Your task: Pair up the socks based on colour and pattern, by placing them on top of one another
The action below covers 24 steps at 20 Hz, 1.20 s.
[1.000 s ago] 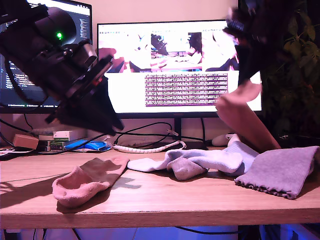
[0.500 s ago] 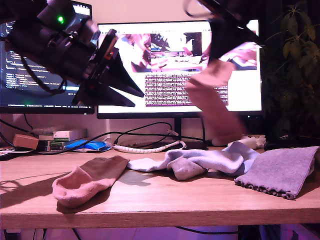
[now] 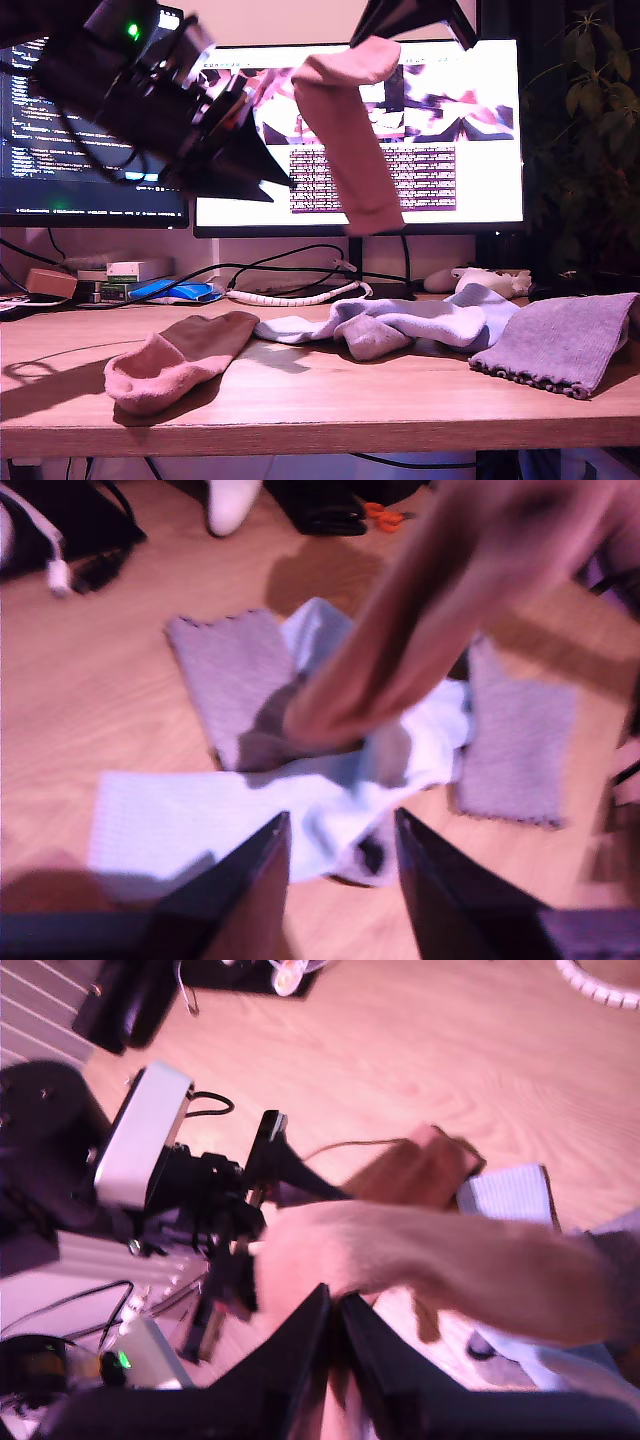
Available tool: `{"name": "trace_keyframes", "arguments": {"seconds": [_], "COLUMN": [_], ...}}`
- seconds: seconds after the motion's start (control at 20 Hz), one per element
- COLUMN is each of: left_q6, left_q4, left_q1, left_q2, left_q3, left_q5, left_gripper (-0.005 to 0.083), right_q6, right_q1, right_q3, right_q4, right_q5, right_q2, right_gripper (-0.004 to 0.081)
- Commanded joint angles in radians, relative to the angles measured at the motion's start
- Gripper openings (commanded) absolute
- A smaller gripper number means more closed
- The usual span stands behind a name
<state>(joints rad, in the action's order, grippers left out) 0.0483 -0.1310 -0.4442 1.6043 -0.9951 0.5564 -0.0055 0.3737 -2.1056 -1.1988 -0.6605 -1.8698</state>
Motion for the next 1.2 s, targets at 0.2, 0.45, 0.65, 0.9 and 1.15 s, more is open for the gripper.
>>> {"name": "trace_keyframes", "arguments": {"seconds": [0.2, 0.45, 0.65, 0.9, 1.15], "left_q6": [0.140, 0.143, 0.144, 0.144, 0.144], "left_q4": [-0.079, -0.082, -0.090, -0.101, -0.100], "left_q1": [-0.053, -0.063, -0.062, -0.062, -0.061], "left_q2": [-0.007, -0.007, -0.007, -0.007, -0.007], "left_q3": [0.000, 0.000, 0.000, 0.000, 0.000], "left_q5": [-0.002, -0.103, -0.113, -0.017, 0.053], "left_gripper": [0.0423, 0.0423, 0.0423, 0.0375, 0.0177], "right_q6": [0.010, 0.018, 0.017, 0.017, 0.017], "right_q1": [0.040, 0.063, 0.080, 0.082, 0.082], "right_q3": [-0.004, -0.004, -0.004, -0.004, -0.004], "right_q4": [0.003, 0.002, 0.003, 0.002, 0.003], "right_q5": [-0.118, -0.235, -0.260, -0.266, -0.265], "right_q2": [0.024, 0.024, 0.029, 0.030, 0.031], "right_gripper": [-0.0011, -0.0011, -0.0011, -0.0011, -0.0011]}}
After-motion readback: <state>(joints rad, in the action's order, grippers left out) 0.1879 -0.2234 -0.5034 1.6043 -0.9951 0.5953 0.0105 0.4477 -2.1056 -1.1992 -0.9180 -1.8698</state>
